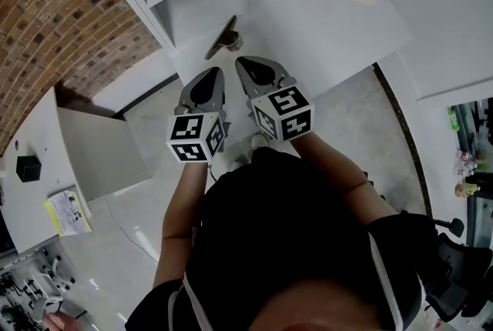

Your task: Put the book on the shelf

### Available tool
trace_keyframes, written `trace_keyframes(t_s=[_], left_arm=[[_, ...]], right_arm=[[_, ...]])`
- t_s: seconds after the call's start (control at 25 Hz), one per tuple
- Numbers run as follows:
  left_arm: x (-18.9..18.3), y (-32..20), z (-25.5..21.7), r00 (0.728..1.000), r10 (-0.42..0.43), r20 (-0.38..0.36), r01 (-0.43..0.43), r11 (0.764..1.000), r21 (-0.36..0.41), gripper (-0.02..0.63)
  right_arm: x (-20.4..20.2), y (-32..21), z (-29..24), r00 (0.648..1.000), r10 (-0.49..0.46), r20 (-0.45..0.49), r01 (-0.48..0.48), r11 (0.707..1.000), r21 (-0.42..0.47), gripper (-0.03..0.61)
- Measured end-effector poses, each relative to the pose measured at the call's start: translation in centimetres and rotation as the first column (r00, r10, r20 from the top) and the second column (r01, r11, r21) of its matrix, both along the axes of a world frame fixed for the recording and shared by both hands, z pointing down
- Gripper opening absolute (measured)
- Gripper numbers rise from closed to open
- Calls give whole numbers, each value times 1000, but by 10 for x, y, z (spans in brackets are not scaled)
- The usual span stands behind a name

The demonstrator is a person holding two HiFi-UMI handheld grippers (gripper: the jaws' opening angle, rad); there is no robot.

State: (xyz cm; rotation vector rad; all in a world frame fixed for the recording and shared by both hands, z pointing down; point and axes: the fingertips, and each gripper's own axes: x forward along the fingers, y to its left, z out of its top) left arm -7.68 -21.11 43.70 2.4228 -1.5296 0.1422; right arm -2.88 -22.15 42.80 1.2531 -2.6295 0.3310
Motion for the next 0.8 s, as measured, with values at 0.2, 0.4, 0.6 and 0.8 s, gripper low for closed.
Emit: trace_keyframes(t_s=[0.2,0.4,0.6,0.8], left_arm=[[-9,9,7,1000,-13,-2,13,1000,-18,9],[-15,16,15,1000,-28,-4,28,999,-42,9],[-23,22,19,999,-40,-10,39,998,-55,9],[-30,24,19,998,-54,-23,53,997,-55,9]], right_arm=[[-8,10,13,1000,-17,-4,17,999,-34,-3],[-12,11,16,1000,-27,-7,26,998,-49,-3],[-22,18,22,999,-44,-8,44,997,-62,-3],[-26,19,25,998,-59,-19,58,996,-66,-3]])
